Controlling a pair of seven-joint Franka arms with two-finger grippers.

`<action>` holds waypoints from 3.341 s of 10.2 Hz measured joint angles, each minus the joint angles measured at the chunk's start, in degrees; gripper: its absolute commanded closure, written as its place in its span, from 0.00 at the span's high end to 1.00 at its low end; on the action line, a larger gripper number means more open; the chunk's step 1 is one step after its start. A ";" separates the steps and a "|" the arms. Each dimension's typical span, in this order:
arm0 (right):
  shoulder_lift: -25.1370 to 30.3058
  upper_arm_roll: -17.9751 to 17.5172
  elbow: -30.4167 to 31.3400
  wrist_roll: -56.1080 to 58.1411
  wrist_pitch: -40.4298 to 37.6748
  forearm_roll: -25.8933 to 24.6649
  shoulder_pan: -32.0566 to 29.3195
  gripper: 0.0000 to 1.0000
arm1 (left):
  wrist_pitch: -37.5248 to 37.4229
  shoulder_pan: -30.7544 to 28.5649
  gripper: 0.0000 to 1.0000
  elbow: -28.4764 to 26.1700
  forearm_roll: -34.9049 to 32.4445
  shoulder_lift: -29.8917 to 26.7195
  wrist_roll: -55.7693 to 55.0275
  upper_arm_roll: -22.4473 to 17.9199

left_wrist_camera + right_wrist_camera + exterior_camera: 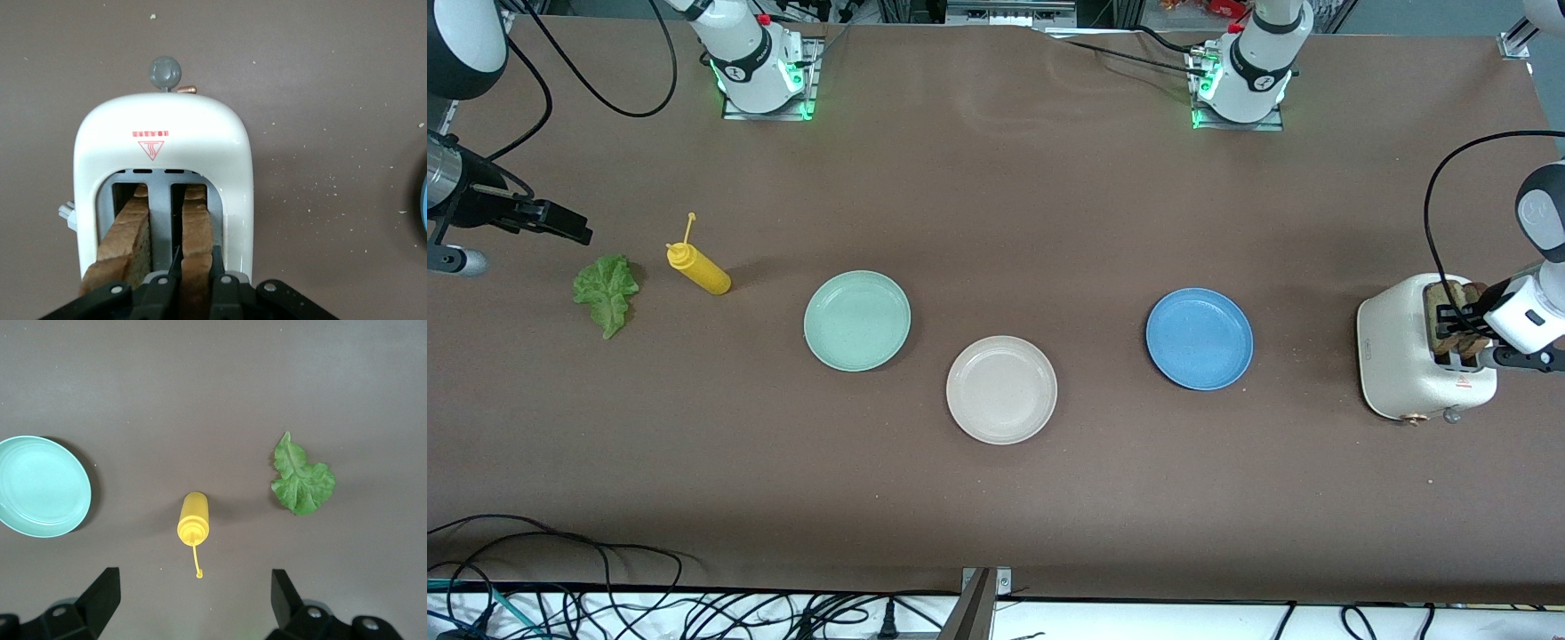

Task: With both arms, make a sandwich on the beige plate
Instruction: 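Lift the bread slice and carry it to the beige plate, then lower the bread onto the beige plate and open the left gripper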

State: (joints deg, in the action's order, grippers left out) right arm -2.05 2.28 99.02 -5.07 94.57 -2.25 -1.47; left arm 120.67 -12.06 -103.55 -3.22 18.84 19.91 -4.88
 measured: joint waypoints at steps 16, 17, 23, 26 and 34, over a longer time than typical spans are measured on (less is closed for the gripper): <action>-0.15 0.01 -0.01 0.20 -0.01 -0.02 -0.03 1.00 | -24.84 22.44 0.00 23.26 39.79 15.28 -18.62 2.02; -0.18 0.01 -0.02 0.20 -0.01 -0.02 -0.04 1.00 | -23.33 24.54 0.00 26.56 41.90 18.79 -22.34 2.03; -0.23 0.01 -0.04 0.23 -0.01 -0.02 -0.04 1.00 | -7.74 32.27 0.00 32.84 58.84 28.45 -35.21 2.03; -0.23 0.00 -0.04 0.27 -0.15 -0.02 -0.02 1.00 | -2.24 35.73 0.00 33.07 63.35 30.22 -30.89 2.17; -0.71 1.27 -0.01 0.30 -2.58 -0.17 -0.34 1.00 | 5.65 38.40 0.00 33.14 70.80 35.11 -14.96 2.78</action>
State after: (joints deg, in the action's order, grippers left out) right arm -2.76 3.55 99.01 -4.77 91.99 -2.42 -1.81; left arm 126.33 26.34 -70.41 67.59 53.94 4.95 -2.10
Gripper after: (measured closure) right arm 0.000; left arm 0.894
